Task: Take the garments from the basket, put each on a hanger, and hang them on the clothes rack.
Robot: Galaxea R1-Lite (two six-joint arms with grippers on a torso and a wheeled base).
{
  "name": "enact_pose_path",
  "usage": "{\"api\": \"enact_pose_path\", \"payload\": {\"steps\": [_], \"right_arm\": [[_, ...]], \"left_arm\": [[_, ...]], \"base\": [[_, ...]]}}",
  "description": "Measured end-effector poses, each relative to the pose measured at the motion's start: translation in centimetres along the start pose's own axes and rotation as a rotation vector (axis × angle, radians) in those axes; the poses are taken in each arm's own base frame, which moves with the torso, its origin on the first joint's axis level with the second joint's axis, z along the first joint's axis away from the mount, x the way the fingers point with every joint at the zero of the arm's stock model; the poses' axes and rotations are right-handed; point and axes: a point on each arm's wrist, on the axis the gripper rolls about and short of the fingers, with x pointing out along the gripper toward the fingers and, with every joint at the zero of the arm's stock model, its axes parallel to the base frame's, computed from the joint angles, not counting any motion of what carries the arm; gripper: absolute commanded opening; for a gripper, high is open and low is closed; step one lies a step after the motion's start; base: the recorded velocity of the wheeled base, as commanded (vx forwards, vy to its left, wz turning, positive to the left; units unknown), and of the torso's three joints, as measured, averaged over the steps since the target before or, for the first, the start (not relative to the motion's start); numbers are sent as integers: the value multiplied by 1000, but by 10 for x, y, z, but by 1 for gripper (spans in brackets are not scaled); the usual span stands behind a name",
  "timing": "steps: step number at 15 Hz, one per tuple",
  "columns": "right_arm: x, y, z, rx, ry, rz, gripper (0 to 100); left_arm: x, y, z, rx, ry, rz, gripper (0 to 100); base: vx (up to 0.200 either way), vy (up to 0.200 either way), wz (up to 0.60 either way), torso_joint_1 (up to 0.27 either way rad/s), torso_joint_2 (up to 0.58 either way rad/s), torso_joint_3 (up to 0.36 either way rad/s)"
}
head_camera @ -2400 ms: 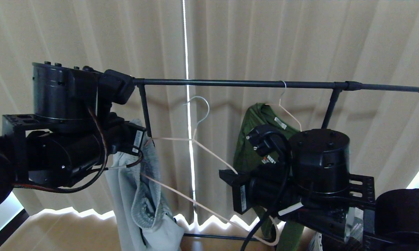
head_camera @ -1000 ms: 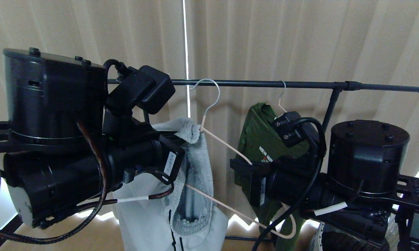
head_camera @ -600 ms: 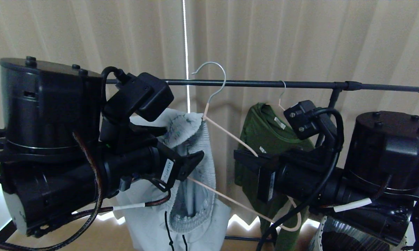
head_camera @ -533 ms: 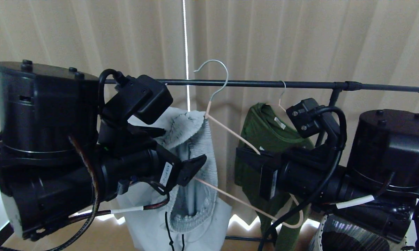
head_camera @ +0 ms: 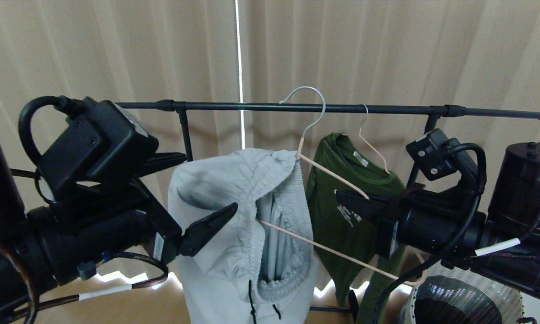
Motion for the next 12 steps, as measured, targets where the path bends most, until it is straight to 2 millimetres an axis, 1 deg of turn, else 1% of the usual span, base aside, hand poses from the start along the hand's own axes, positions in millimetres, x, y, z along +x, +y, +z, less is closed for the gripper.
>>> {"api": "enact_pose_path", "payload": {"steps": [2,4,7,10,12], "right_arm": [[-4,-1,-2,-11,2,8,0],[-5,0,-3,-11,6,38,0],[-6,2,-2,-14,6,81,0],[-7,13,-3,-24,8,127,0],[-8,20,-4,-45,11,164,0]], "left_arm": [[-2,11,-3,83,-31,-23,100],[2,19,-5,124,-29,-17,100],[13,22,-7,171,-7,-16,100],[26,20,-12,247,21,-33,100],[31,22,-12,265,28,-28,100]], "base": [[0,0,0,0,0,0],[0,0,0,0,0,0],[0,0,0,0,0,0],[0,0,0,0,0,0],[0,0,0,0,0,0]]}}
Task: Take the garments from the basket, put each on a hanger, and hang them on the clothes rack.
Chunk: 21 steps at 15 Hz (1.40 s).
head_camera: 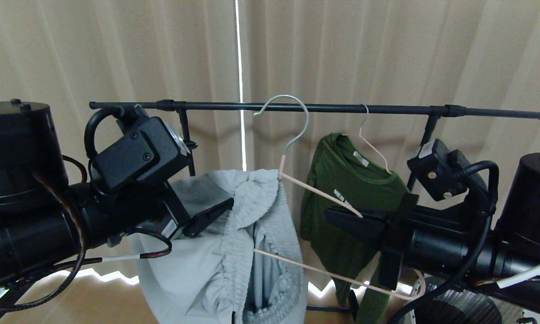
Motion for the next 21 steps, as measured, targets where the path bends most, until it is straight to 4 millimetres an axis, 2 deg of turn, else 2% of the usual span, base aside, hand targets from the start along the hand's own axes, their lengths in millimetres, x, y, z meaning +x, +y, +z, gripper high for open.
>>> {"api": "enact_pose_path", "payload": {"steps": [3,4,16,17,21], "right_arm": [[-2,5,-2,-9,-2,54,0],[-3,7,-3,-14,-9,62,0],[-7,9,-6,-32,-23,97,0],[-7,9,-6,-33,-19,96,100],[-7,7,-6,-39,-23,80,100]], "left_arm": [[3,3,1,2,-24,29,100],[4,3,0,2,-25,32,0],[3,-2,-6,0,-6,18,0],[3,-3,-7,0,-2,17,0],[3,-2,-8,-1,1,30,0]], "base": [[0,0,0,0,0,0],[0,0,0,0,0,0],[0,0,0,0,0,0],[0,0,0,0,0,0],[0,0,0,0,0,0]]}}
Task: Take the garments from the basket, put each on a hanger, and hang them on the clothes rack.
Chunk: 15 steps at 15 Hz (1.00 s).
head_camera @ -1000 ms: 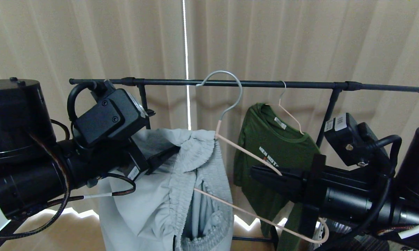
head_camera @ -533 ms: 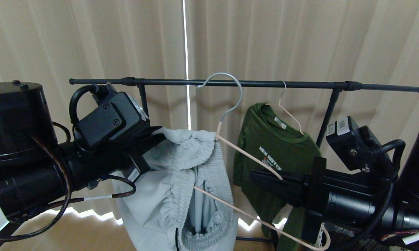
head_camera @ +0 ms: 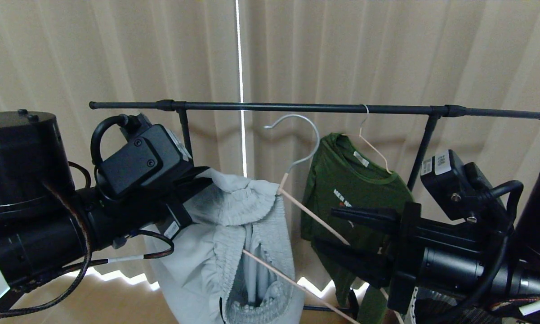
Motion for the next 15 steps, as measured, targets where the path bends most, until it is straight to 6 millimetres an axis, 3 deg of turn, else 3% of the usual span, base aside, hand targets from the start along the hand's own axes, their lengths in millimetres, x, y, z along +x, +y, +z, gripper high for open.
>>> {"api": "enact_pose_path", "payload": {"steps": [7,15], "right_arm": [[-10,-33,-5,-173,-2,-164,100],[-15,-42,-31,-176,121,-304,100]], "left_arm": [[-7,6,-19,-10,254,270,0],[-14,8,-20,-233,255,358,0]], "base": [[0,0,0,0,0,0],[0,0,0,0,0,0]]}}
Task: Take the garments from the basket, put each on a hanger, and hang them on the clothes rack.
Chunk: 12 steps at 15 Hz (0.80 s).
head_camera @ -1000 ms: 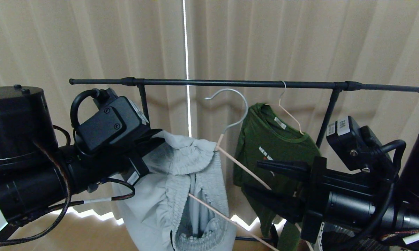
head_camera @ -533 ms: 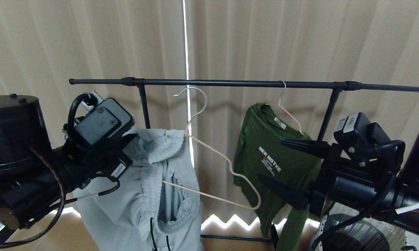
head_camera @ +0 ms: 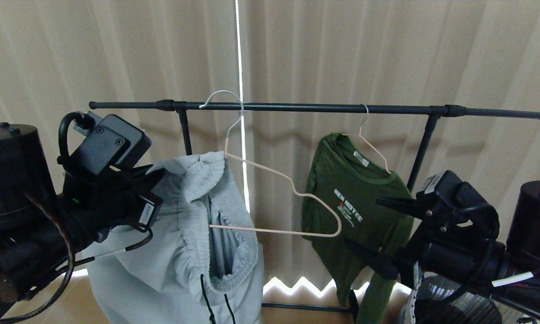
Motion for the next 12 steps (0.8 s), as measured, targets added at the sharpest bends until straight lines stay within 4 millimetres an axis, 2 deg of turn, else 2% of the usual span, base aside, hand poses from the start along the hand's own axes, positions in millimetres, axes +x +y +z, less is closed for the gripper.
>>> {"api": "enact_pose_path", "payload": {"steps": [4,9,12], "right_arm": [[7,20,-5,2,32,69,100],[25,50,9,114,15,136,100],[42,58,15,123,-19,142,100]], "left_arm": [[-1,0,7,-90,-26,-4,0],[3,-6,21,-203,-63,-32,0],[2,-10,26,-234,-81,-55,0]], "base": [[0,0,0,0,0,0],[0,0,0,0,0,0],[0,0,0,0,0,0]]}}
